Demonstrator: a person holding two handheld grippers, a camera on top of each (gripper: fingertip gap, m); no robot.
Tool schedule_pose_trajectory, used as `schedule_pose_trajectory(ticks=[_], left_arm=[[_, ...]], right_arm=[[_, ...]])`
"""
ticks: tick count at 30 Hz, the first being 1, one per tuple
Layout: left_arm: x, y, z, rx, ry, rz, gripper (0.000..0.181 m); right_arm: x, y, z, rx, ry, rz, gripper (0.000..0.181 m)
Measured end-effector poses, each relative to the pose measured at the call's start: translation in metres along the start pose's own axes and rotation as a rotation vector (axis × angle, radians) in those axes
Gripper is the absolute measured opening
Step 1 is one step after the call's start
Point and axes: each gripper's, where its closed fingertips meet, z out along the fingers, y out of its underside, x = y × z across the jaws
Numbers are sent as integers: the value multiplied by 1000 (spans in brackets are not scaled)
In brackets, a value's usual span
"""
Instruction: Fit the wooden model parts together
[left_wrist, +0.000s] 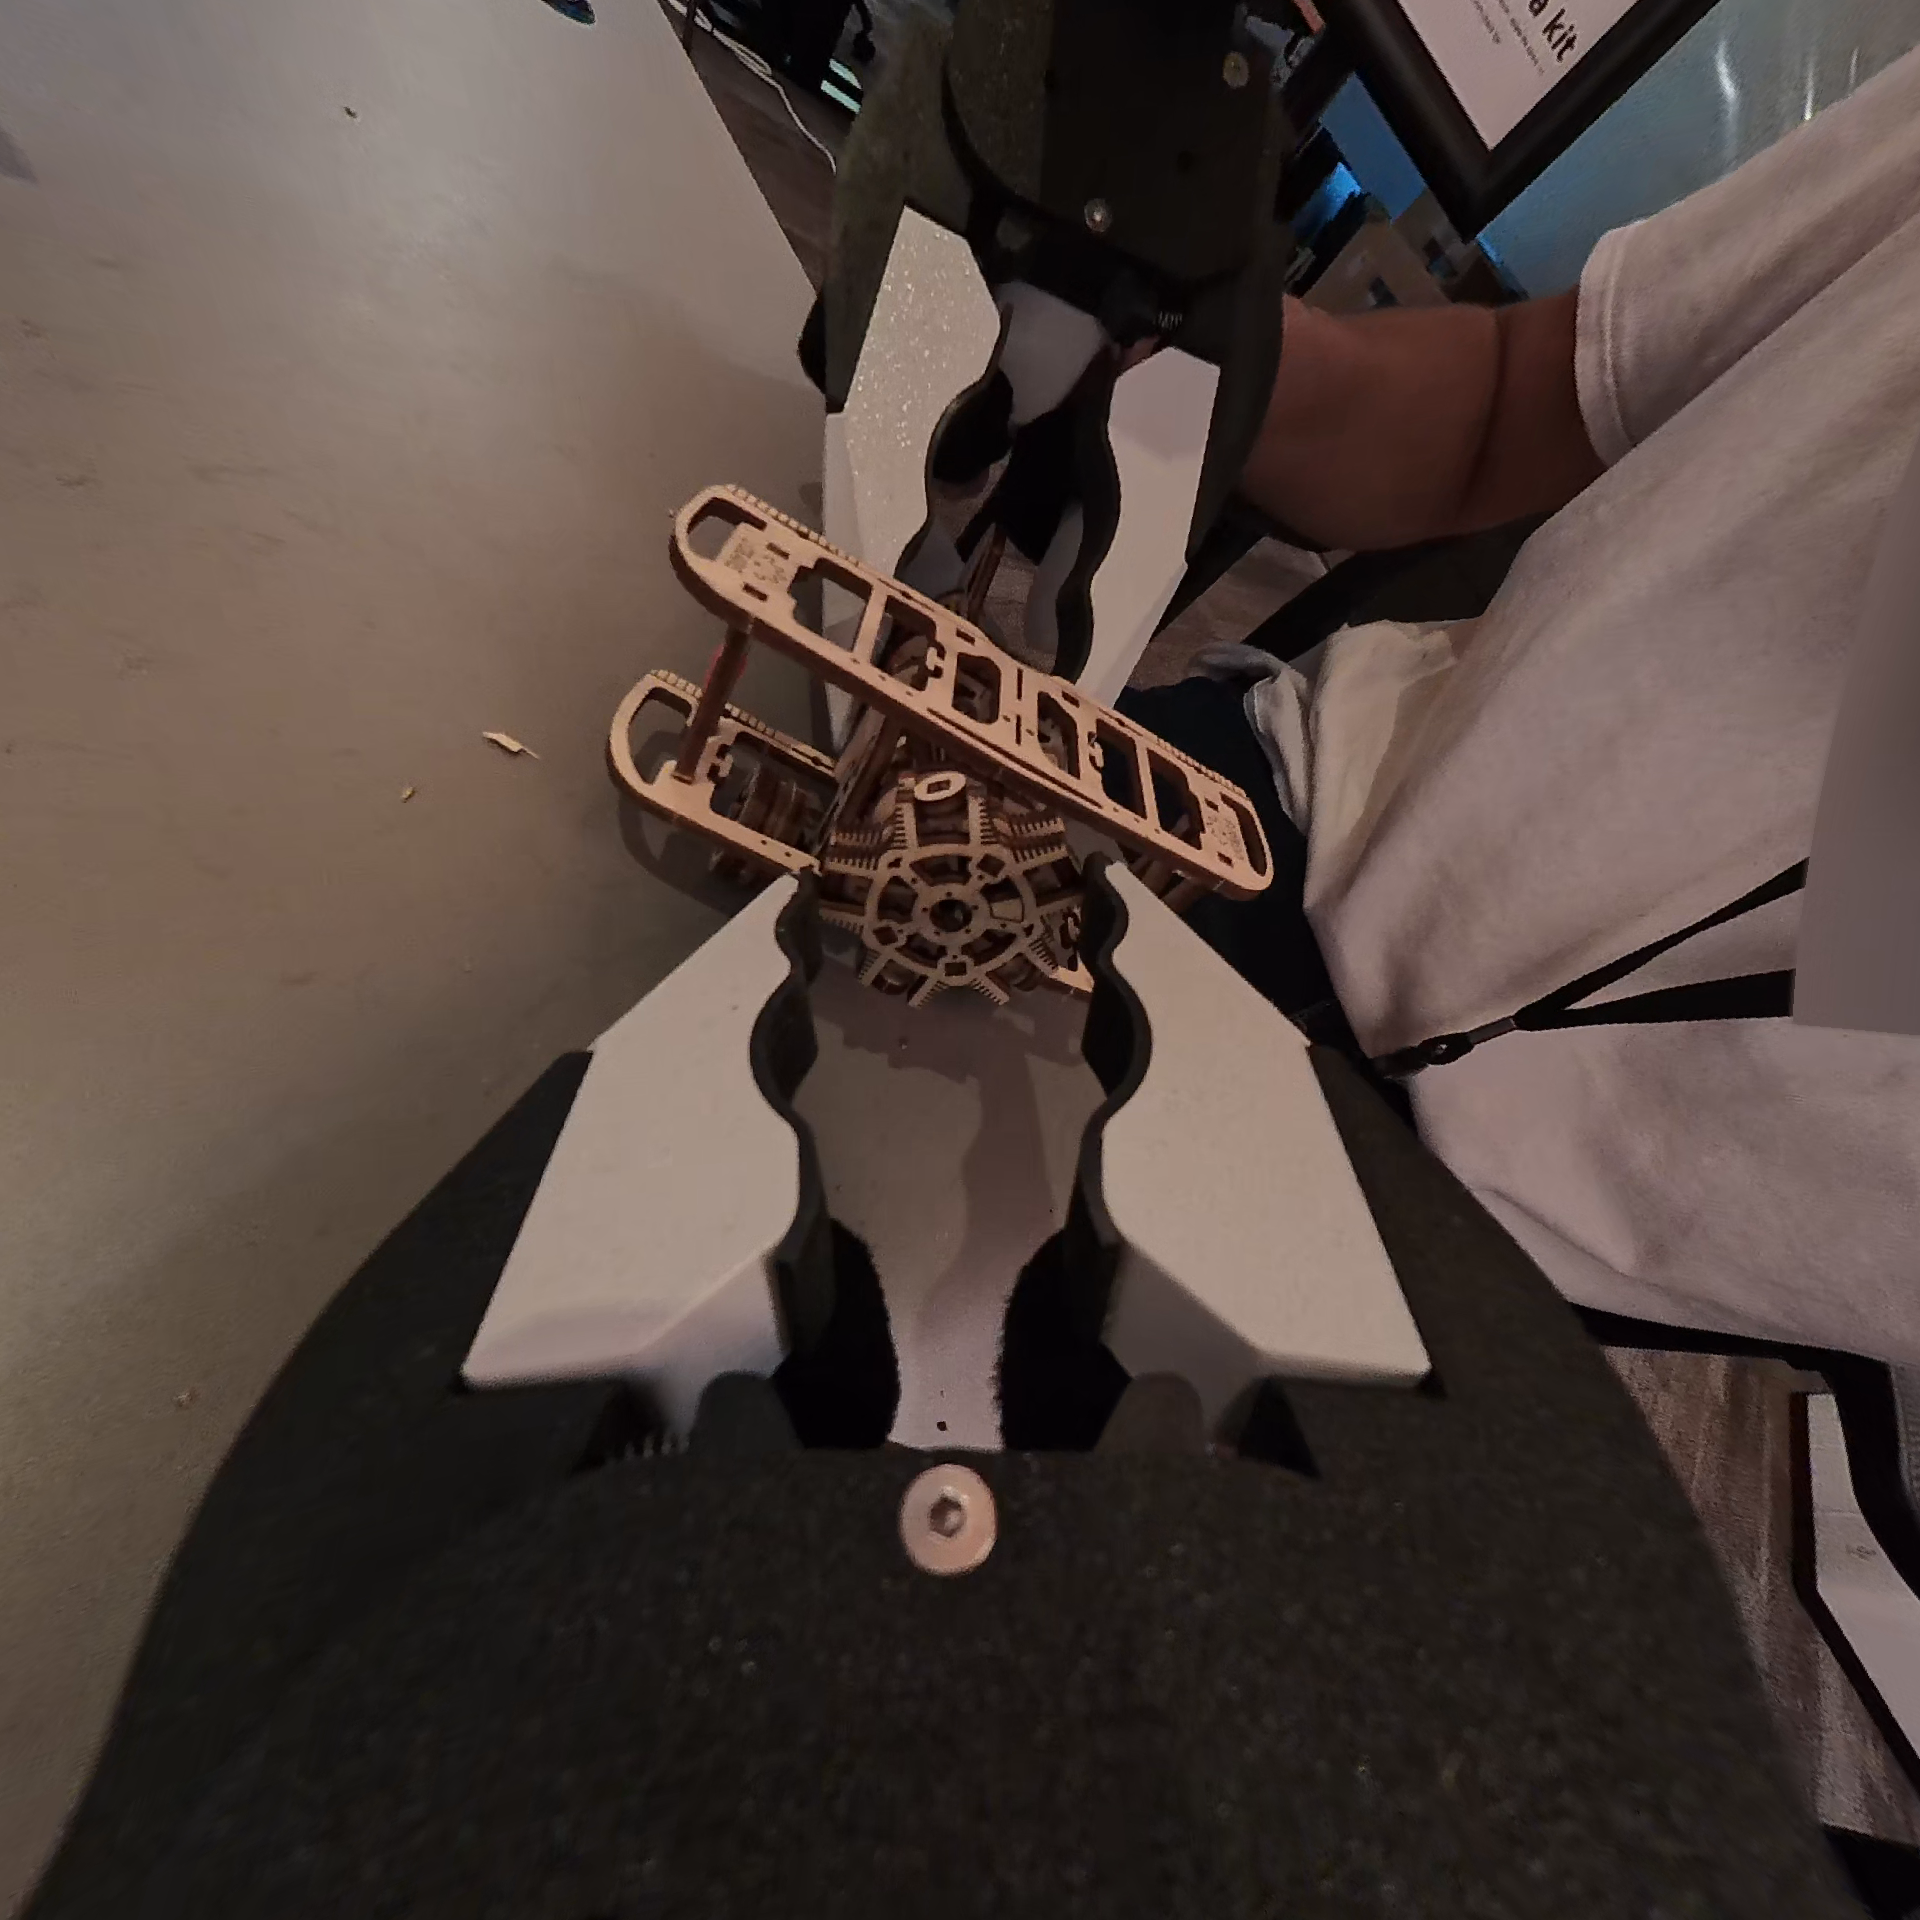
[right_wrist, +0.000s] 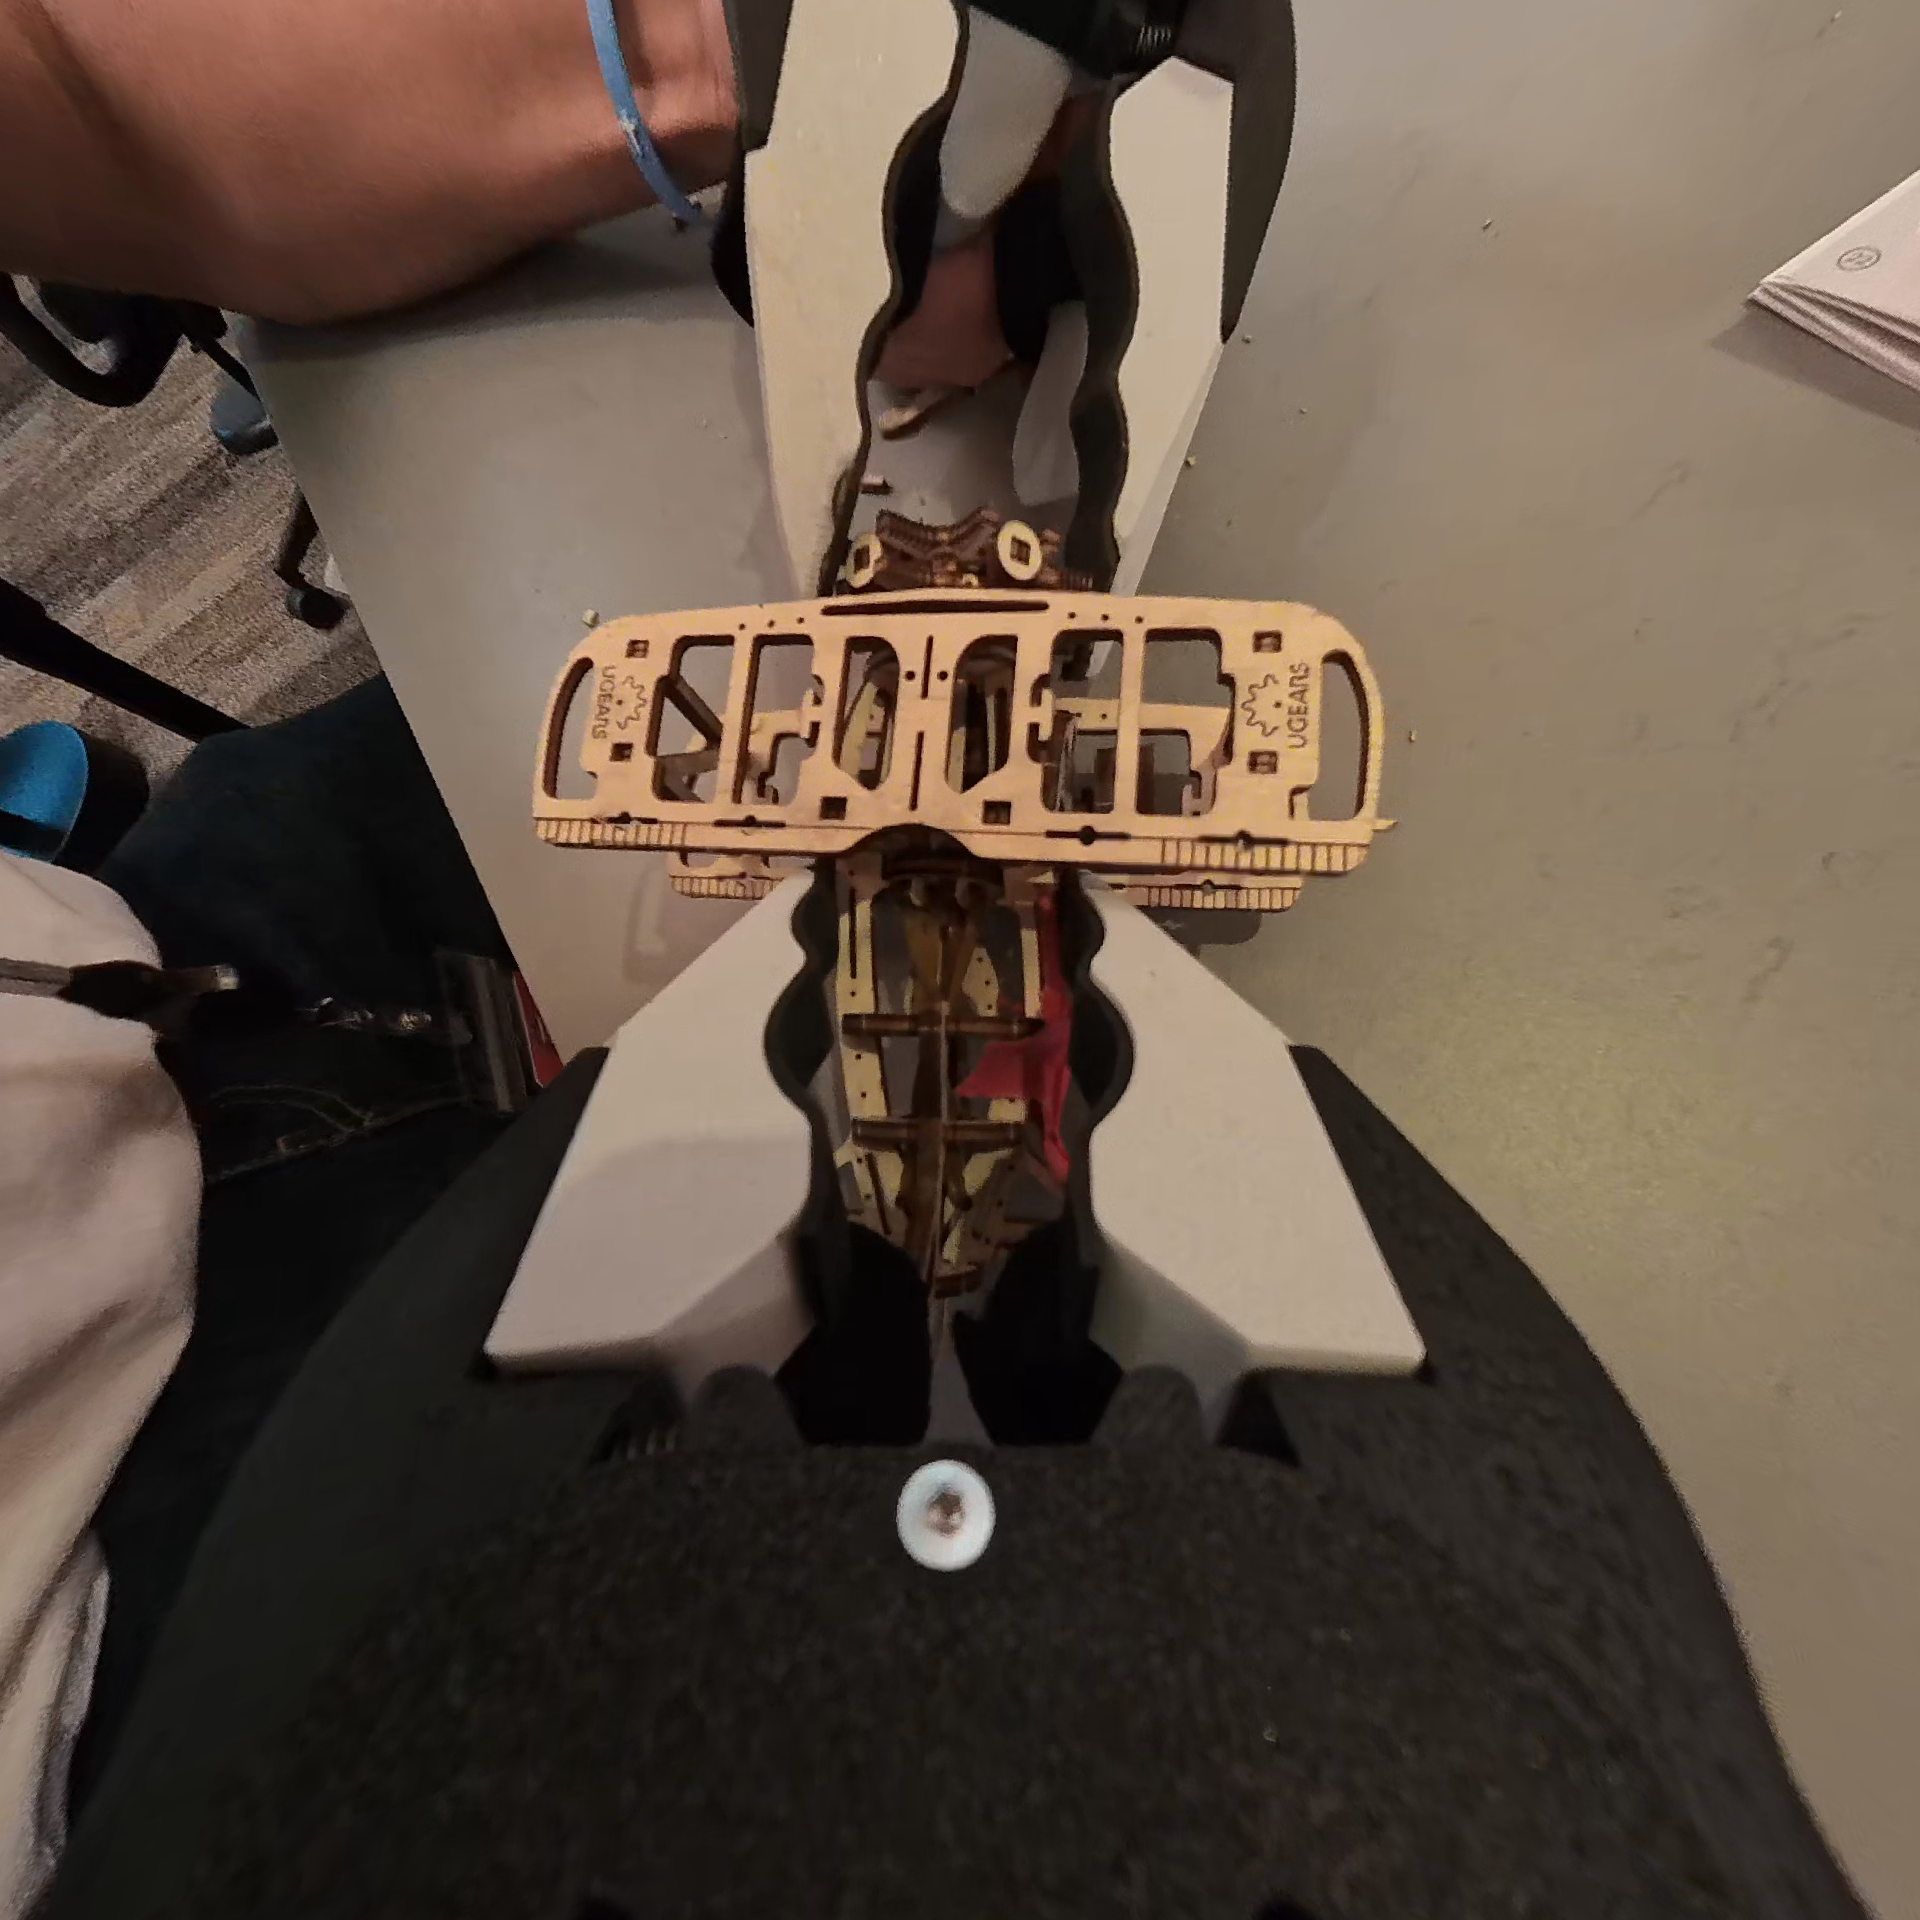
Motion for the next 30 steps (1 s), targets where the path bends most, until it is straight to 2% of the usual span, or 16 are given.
schedule_pose_trajectory(ticks=[13, 23, 30], left_arm=[[-1, 2, 2, -16, -5, -4, 48], [1, -2, 5, -12, 16, 9, 47], [1, -2, 5, -10, 13, 10, 47]], right_arm=[[-1, 1, -4, 42, 12, -4, 43], [0, 3, -5, -22, 34, -25, 41], [0, 2, -5, 4, 37, -18, 41]])
